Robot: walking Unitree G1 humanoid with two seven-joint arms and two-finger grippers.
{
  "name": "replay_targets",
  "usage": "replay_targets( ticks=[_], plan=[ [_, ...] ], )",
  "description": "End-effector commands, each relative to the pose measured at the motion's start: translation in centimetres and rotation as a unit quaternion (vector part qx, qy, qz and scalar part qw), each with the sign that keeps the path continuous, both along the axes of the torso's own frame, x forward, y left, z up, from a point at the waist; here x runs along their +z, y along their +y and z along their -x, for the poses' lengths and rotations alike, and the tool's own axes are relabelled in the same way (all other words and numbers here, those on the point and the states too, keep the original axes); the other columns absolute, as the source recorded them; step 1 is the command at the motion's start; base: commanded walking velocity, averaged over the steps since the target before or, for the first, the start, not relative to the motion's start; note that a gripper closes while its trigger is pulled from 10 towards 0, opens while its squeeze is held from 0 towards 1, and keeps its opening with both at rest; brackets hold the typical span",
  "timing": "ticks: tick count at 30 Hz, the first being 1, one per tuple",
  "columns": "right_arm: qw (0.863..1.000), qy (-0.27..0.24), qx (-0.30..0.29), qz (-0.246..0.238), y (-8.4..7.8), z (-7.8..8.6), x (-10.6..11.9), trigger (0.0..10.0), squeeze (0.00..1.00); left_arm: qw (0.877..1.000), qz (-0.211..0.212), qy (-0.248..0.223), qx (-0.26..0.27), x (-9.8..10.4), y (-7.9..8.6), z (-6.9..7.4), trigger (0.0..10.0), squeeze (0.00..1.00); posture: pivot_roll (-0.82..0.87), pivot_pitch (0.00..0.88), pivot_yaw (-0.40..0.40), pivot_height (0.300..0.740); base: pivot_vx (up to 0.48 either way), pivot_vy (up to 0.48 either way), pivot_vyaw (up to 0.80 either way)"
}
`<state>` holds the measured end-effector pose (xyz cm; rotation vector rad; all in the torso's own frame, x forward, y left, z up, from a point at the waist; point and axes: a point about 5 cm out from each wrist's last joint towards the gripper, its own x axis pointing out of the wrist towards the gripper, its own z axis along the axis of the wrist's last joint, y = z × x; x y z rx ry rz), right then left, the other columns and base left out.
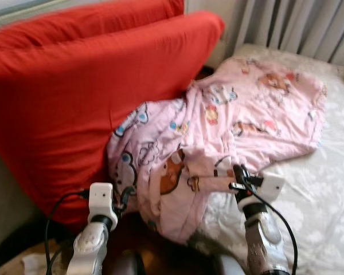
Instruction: Clean up the room
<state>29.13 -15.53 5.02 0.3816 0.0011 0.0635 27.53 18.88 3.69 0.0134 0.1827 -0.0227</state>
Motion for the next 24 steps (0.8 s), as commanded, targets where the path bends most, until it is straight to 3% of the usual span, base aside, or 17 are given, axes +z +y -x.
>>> replay_targets(
  ticks=[1,4,18,24],
  plan=[
    [1.0,0.0,-0.001,0.005,0.2,0.0,-0.1,10.0,0.0,1.0,0.006,0.01,0.01,-0.6,0.5,0.0,10.0,0.0,-0.01,0.0,-0.01,0.731,0.0,0.0,0.0],
    [1.0,0.001,-0.002,0.006,0.2,0.1,-0.1,10.0,0.0,1.0,0.007,0.02,0.014,-1.0,0.7,0.1,10.0,0.0,-0.01,0.0,-0.009,0.74,0.0,0.0,0.0],
    [1.0,0.015,-0.01,0.016,0.3,-0.4,-0.3,10.0,0.0,0.986,0.035,0.157,0.054,-5.6,2.0,1.5,10.0,0.0,-0.01,0.011,-0.008,0.74,0.0,0.0,0.0],
    [1.0,0.013,-0.01,0.026,0.3,-0.6,-0.2,10.0,0.0,0.976,0.009,0.214,0.033,-7.3,1.5,2.9,10.0,0.0,-0.01,0.018,-0.007,0.74,0.0,0.0,0.0]
  ],
)
